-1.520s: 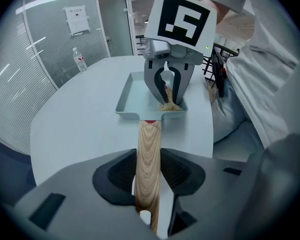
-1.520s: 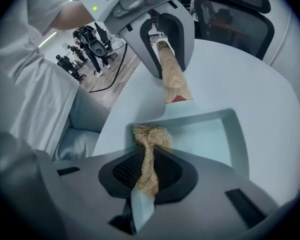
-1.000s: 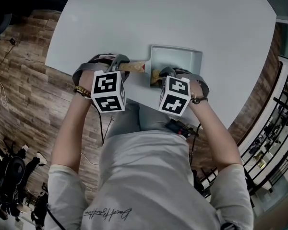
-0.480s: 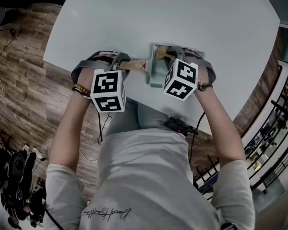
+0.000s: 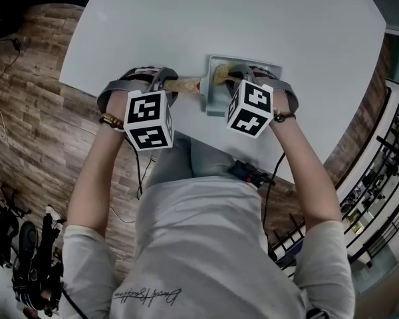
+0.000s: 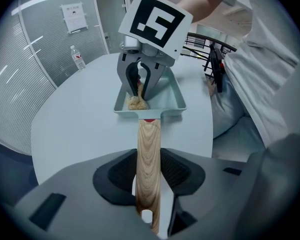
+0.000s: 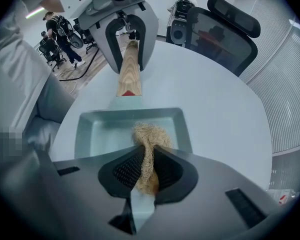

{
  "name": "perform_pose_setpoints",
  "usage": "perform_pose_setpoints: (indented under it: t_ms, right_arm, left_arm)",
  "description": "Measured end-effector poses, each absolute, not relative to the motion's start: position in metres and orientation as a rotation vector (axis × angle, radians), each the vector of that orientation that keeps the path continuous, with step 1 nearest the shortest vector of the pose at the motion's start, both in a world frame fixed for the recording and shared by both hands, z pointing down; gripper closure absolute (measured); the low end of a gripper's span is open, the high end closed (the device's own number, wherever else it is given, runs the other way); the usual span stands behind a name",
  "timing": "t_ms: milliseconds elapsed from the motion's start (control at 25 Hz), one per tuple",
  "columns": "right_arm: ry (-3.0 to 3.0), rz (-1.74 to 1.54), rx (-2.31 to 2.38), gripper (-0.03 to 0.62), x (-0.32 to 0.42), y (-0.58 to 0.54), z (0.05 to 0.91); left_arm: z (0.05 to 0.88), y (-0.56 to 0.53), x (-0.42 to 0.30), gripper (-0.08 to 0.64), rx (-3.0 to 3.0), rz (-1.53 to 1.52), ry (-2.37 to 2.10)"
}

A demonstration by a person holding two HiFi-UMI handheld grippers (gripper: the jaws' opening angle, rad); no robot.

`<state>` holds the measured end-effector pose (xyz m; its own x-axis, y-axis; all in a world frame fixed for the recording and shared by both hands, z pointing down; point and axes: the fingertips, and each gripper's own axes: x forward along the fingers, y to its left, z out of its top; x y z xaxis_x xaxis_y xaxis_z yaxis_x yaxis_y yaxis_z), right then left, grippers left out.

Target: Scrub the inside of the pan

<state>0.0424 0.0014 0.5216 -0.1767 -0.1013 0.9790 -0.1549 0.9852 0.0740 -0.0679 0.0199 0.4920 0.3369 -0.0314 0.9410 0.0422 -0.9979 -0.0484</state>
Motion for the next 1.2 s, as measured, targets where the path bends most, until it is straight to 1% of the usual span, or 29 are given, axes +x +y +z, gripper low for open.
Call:
perform_pose_setpoints:
  t_ms: [440, 720, 1000, 1200]
  right_arm:
    - [-1.736, 0.151, 0.030, 0.523, 0.042, 0.061, 0.523]
    - [-1.717, 0.190, -0.035, 0.523, 0.042, 0.074, 0.524]
    - [-1.736, 0.133, 0.061, 0.523, 0.046, 0.067, 0.520]
    - [-1.713, 0.058, 0.165, 0.523, 0.054, 0.030, 0.523]
  left_arm:
    - [0.496, 0.018, -0.070, 0.410, -2.507, -1.776, -0.018]
    - [0.498, 0.015, -0.072, 0.410, -2.501, -1.777, -0.025]
    - [0.494, 0.018, -0.070, 0.411, -2.424, -1.778, -0.068]
    - [0.493, 0.020, -0.071, 0.411, -2.408, -1.787, -0.087]
